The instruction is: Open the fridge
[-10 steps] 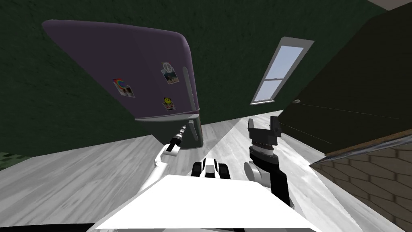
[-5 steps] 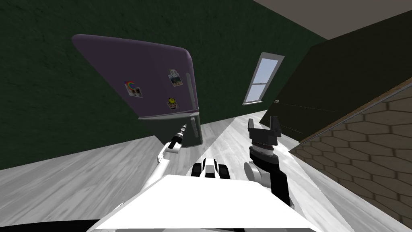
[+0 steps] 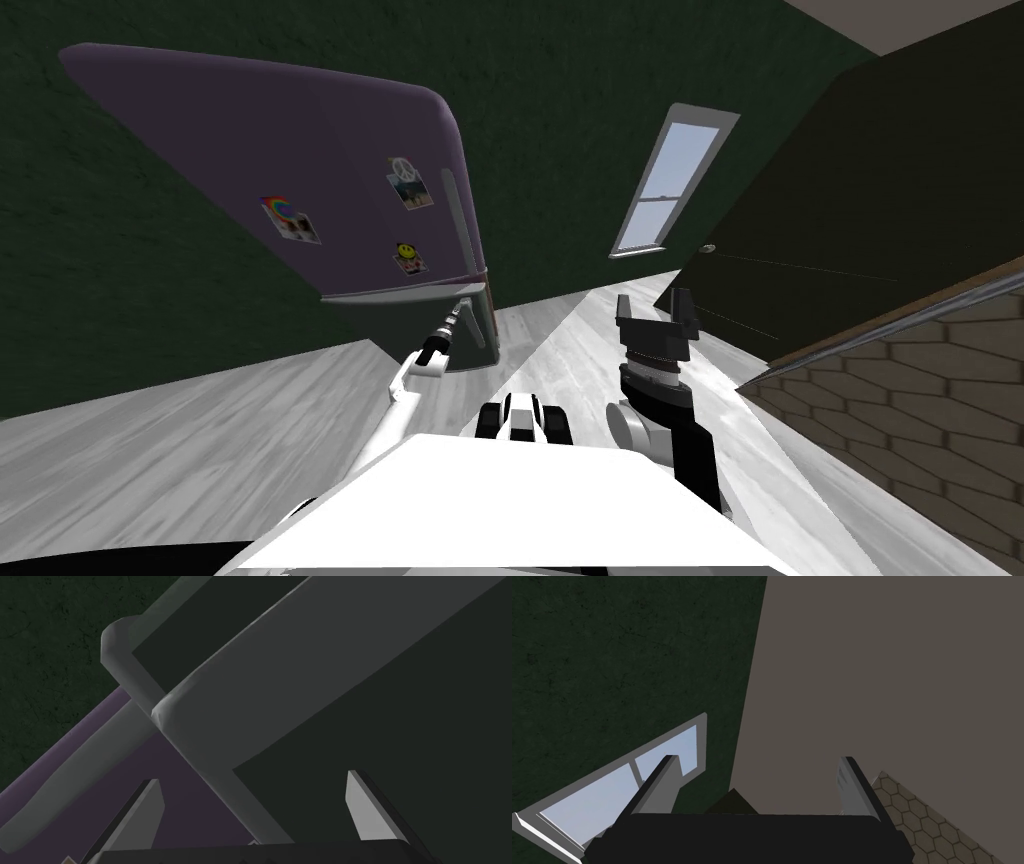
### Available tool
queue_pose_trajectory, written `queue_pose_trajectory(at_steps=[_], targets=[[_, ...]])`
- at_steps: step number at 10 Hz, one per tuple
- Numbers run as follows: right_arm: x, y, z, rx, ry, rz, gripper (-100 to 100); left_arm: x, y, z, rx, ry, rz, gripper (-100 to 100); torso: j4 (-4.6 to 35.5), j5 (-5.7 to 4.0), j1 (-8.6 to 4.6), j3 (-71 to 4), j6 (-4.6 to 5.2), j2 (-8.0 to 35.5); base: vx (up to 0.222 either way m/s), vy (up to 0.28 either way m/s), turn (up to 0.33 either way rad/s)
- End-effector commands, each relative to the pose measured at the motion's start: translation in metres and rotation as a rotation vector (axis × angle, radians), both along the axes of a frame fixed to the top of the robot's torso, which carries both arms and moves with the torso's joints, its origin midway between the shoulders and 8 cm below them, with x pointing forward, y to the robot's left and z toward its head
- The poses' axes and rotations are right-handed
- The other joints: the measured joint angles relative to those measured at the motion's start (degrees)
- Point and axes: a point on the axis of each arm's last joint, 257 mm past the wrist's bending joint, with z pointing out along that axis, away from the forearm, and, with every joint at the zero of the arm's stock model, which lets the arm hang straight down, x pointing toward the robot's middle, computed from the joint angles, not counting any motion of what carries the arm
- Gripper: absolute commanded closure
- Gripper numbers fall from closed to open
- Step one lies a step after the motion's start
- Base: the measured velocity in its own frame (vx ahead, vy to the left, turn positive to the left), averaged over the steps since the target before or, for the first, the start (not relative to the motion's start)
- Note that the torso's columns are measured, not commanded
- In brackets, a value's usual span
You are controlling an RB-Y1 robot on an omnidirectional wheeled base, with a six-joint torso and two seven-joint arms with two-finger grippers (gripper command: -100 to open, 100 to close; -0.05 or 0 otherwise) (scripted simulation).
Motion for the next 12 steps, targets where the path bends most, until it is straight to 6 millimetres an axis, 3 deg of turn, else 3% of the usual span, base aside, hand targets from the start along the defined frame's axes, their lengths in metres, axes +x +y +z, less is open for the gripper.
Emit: queue_pose_trajectory(at_steps=[1,2,3,4,5,6,7,8,9,10,11,12], targets=[[0.000,0.000,0.000,0.000,0.000,0.000,0,0.002,0.017,-0.002,-0.002,0.012,0.040,-100,-0.01,-0.02,-0.07,-0.02,0.00,-0.04,0.180,-0.156,0.057],[0.000,0.000,0.000,0.000,0.000,0.000,0,0.000,0.013,-0.003,-0.001,0.009,0.029,-100,-0.05,-0.01,-0.01,-0.12,0.00,-0.19,0.085,-0.069,0.014],[0.000,0.000,0.000,0.000,0.000,0.000,0,0.003,0.043,-0.001,0.012,0.005,0.064,-100,-0.01,0.07,0.29,-0.01,0.00,0.03,-0.041,-0.037,-0.301],[0.000,0.000,0.000,0.000,0.000,0.000,0,0.002,0.046,-0.011,0.010,0.023,0.070,-100,0.07,0.09,0.28,0.16,0.09,0.28,-0.074,-0.018,-0.182],[0.000,0.000,0.000,0.000,0.000,0.000,0,0.005,0.072,0.004,0.024,-0.006,0.096,-100,0.00,0.11,0.14,0.15,0.07,0.22,-0.109,-0.020,-0.308],[0.000,0.000,0.000,0.000,0.000,0.000,0,0.003,0.077,-0.012,0.020,0.025,0.107,-100,0.00,0.03,-0.06,0.05,0.17,0.09,-0.093,-0.019,-0.154],[0.000,0.000,0.000,0.000,0.000,0.000,0,0.004,0.106,-0.001,0.030,0.005,0.139,-100,-0.08,0.00,-0.11,-0.09,0.04,-0.14,-0.105,-0.041,-0.339],[0.000,0.000,0.000,0.000,0.000,0.000,0,0.002,0.112,-0.018,0.026,0.038,0.152,-100,-0.11,0.01,-0.09,-0.16,0.09,-0.24,-0.081,-0.030,-0.154],[0.000,0.000,0.000,0.000,0.000,0.000,0,0.002,0.139,-0.003,0.035,0.010,0.182,-100,-0.19,0.07,0.06,-0.22,-0.04,-0.37,-0.085,-0.047,-0.264],[0.000,0.000,0.000,0.000,0.000,0.000,0,-0.001,0.147,-0.021,0.029,0.045,0.197,-100,-0.14,0.07,0.10,-0.23,0.04,-0.36,-0.065,-0.029,-0.150],[0.000,0.000,0.000,0.000,0.000,0.000,0,-0.001,0.147,-0.021,0.029,0.045,0.197,-100,-0.19,0.11,0.16,-0.21,-0.04,-0.35,-0.025,-0.016,-0.001],[0.000,0.000,0.000,0.000,0.000,0.000,0,-0.002,0.175,-0.007,0.036,0.019,0.230,-100,-0.22,0.15,0.29,-0.26,-0.12,-0.44,-0.065,-0.039,-0.247]])
